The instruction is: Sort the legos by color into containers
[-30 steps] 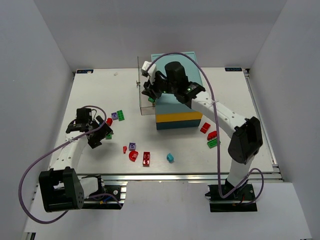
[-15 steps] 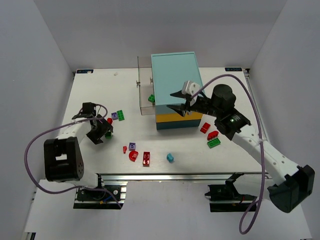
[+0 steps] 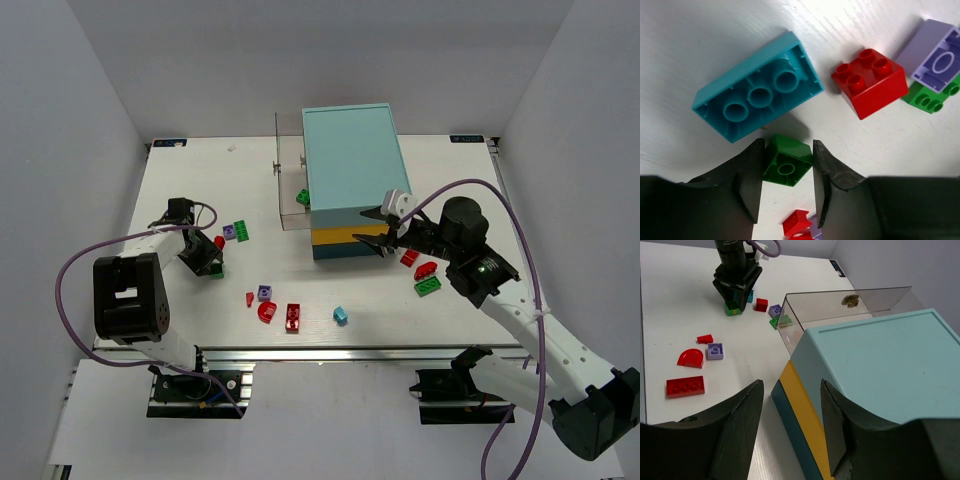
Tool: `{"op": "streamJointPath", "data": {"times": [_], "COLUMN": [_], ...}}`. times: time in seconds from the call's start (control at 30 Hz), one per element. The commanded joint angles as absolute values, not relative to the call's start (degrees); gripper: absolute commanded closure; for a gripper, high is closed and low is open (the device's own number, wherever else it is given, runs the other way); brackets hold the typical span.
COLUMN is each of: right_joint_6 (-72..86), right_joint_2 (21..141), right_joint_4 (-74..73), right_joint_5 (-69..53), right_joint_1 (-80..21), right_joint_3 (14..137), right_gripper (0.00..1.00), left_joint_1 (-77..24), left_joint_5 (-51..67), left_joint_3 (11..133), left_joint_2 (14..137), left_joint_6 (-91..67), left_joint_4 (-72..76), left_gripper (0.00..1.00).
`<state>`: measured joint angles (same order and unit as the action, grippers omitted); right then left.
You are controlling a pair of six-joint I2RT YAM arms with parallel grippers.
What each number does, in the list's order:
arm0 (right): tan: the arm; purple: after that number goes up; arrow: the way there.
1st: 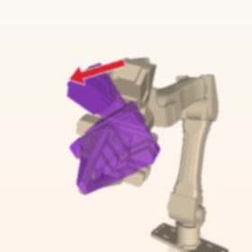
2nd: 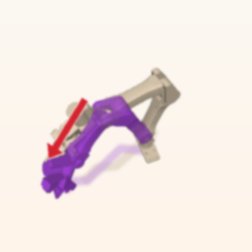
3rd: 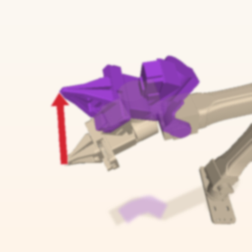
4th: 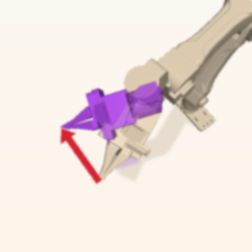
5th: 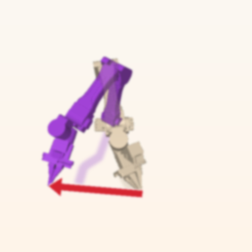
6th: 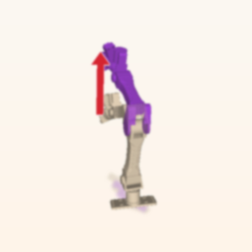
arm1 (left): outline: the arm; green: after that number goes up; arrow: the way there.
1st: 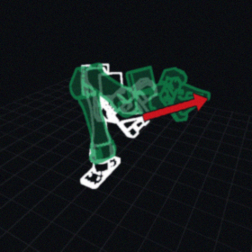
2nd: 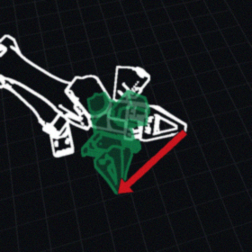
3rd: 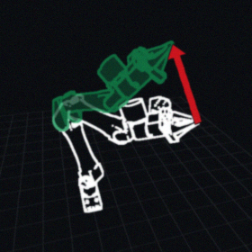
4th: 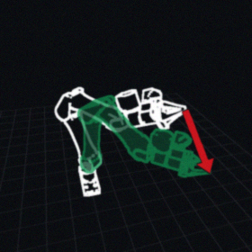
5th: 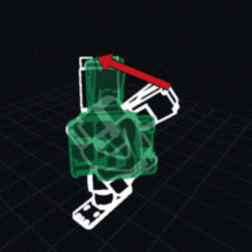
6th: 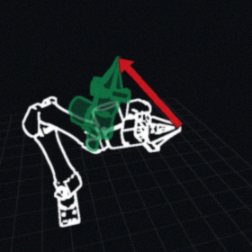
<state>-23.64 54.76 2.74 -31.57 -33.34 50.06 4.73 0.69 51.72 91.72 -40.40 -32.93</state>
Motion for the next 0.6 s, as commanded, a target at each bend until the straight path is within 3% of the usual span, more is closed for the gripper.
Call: {"op": "streamJointPath", "data": {"times": [0.0, 0.07, 0.17, 0.33, 0.57], "right_joint_6": [-23.7, -24.0, -23.9, -21.6, -20.1], "right_joint_2": [52.9, 52.3, 51.7, 48.9, 47.3], "right_joint_4": [2.5, 1.3, 0.1, -3.8, -4.3], "right_joint_5": [-30.8, -30.6, -29.4, -27.7, -24.5], "right_joint_1": [-32.9, -32.8, -32.3, -31.9, -31.3], "right_joint_3": [48.9, 48.8, 49.0, 47.5, 46.5], "right_gripper": [0.45, 0.45, 0.47, 0.6, 0.61], "left_joint_1": [4.5, 4.5, 4.5, 4.0, 4.0], "left_joint_5": [2.8, 3.9, 8.1, 13.6, 22.7], "left_joint_3": [52.7, 52.9, 53.8, 57.2, 60.3], "left_joint_2": [90.5, 89.0, 83.6, 74.5, 69.5], "left_joint_6": [-39.6, -39.3, -38.7, -38.1, -42.4], "left_joint_4": [-32.8, -33.0, -32.8, -31.9, -26.7], "left_gripper": [0.57, 0.69, 0.75, 0.78, 0.81]}}
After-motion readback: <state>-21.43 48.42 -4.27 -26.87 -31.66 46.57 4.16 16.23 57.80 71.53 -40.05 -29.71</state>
